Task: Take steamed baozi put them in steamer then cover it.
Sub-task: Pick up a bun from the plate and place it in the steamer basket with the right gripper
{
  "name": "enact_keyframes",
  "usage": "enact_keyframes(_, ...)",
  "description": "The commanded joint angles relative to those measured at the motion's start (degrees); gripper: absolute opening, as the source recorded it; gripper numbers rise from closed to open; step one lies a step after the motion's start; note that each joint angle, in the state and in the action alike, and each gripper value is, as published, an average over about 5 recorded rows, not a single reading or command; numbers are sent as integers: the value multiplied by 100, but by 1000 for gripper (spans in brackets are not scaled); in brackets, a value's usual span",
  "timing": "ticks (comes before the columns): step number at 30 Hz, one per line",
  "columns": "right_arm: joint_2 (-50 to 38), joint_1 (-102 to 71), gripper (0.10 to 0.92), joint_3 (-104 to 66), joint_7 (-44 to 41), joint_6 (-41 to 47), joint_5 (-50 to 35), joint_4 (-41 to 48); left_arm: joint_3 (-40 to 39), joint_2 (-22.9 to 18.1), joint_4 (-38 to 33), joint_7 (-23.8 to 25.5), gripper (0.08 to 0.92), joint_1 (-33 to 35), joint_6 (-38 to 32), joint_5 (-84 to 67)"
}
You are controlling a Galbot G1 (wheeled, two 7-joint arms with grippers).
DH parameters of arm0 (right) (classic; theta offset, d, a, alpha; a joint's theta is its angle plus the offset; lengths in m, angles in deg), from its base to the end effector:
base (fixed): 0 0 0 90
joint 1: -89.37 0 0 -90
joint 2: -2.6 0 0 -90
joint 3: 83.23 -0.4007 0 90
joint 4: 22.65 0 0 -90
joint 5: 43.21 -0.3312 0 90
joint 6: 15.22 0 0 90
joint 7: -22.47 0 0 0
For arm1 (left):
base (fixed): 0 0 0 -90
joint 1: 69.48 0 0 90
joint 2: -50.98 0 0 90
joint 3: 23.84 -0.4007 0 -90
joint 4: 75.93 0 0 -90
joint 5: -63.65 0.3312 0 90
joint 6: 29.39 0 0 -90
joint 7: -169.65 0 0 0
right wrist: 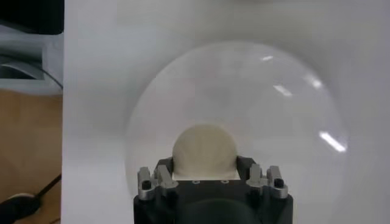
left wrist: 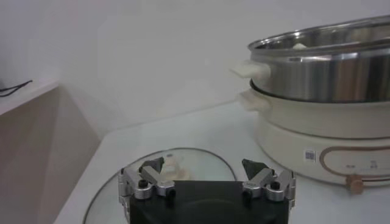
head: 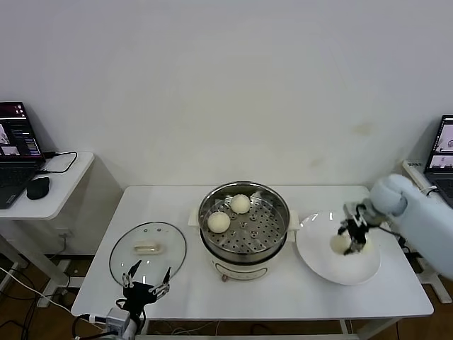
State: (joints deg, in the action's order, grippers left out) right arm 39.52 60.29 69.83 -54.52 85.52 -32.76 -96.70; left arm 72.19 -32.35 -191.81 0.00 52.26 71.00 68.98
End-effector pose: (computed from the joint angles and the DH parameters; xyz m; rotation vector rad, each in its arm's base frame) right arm 0.5266 -0.2226 -0.1278 1.2863 -1.3734 1.3489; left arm 0.1201 0.0608 -0.3692 -0.1781 -2.8209 -0.3092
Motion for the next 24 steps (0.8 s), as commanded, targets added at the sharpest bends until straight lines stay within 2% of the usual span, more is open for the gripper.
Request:
enact_keyframes(1, 708, 2519, 628, 1394, -247, -6, -1194, 72, 20, -7, 0, -43, 823, -33, -13, -18)
enact_keyframes(5, 1328, 2942, 628, 1600, -449, -343, -1588, 397, 80, -11, -9, -102, 823, -46, -31, -50)
enact_keyframes(10, 2071, 3039, 628, 1707, -596, -1637, -1859, 754, 165, 13, -7, -129, 823, -33, -58, -149)
enact_keyframes(18, 2662, 2829, 628, 1861, -601, -3442, -1928, 525, 286, 32, 65, -145, 823, -76, -55, -268)
enact_keyframes(21, 2739, 2707, 628, 1861, -670, -3904, -1751, 383, 300, 15, 115, -153, 823, -90, -57, -286)
enact_keyframes(24, 2736, 2629, 628, 1830, -680, -4230, -1153, 86, 290, -6, 139, -157, 823, -96, -58, -283)
